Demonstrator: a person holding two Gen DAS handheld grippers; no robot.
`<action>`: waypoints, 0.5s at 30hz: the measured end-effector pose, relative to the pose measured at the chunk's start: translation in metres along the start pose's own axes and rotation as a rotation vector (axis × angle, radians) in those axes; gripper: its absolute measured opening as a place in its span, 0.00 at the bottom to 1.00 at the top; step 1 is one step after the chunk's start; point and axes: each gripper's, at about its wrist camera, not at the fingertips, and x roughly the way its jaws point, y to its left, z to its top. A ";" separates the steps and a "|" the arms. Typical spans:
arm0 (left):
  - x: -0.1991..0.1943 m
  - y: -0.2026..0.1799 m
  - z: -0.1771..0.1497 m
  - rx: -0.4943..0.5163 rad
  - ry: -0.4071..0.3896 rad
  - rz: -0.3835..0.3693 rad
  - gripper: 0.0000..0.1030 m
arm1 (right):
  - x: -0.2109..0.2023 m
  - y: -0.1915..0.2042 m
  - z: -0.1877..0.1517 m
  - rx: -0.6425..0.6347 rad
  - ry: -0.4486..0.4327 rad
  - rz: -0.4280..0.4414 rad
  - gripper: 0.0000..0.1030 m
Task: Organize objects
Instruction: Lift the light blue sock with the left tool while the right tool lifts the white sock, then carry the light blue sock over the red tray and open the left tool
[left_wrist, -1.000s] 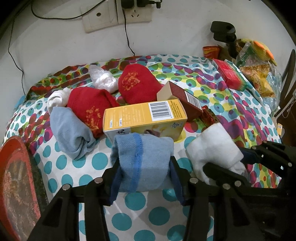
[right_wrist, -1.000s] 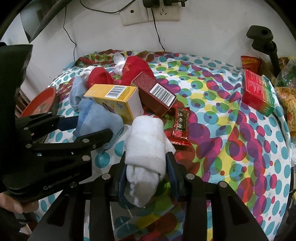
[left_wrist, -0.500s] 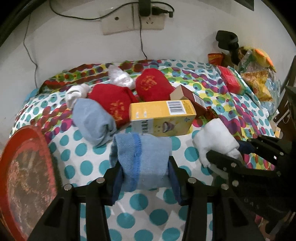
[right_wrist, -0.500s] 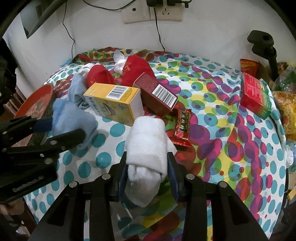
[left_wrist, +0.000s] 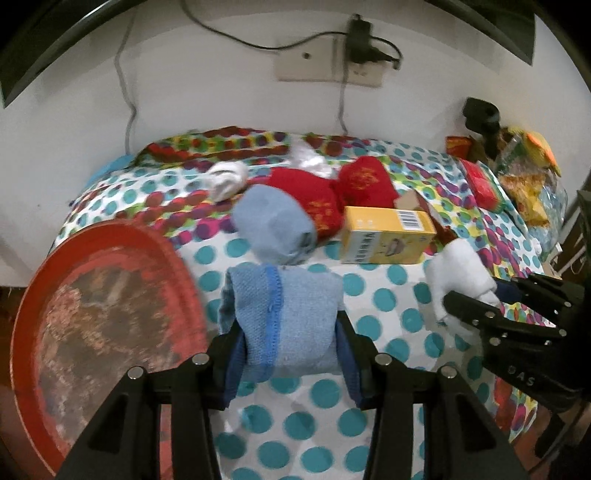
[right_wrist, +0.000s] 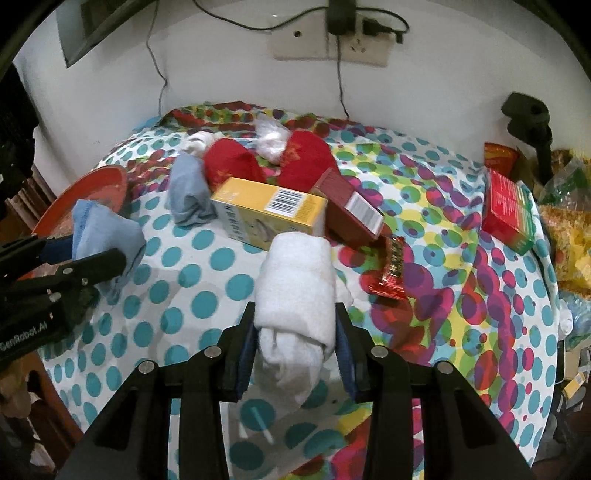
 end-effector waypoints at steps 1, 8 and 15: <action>-0.003 0.006 -0.001 -0.007 -0.002 0.002 0.44 | -0.002 0.005 0.000 -0.009 -0.003 -0.001 0.36; -0.019 0.051 -0.012 -0.078 -0.019 0.044 0.44 | -0.010 0.032 0.003 -0.042 -0.013 0.002 0.36; -0.033 0.102 -0.025 -0.148 -0.029 0.109 0.44 | -0.015 0.062 0.005 -0.087 -0.020 0.009 0.36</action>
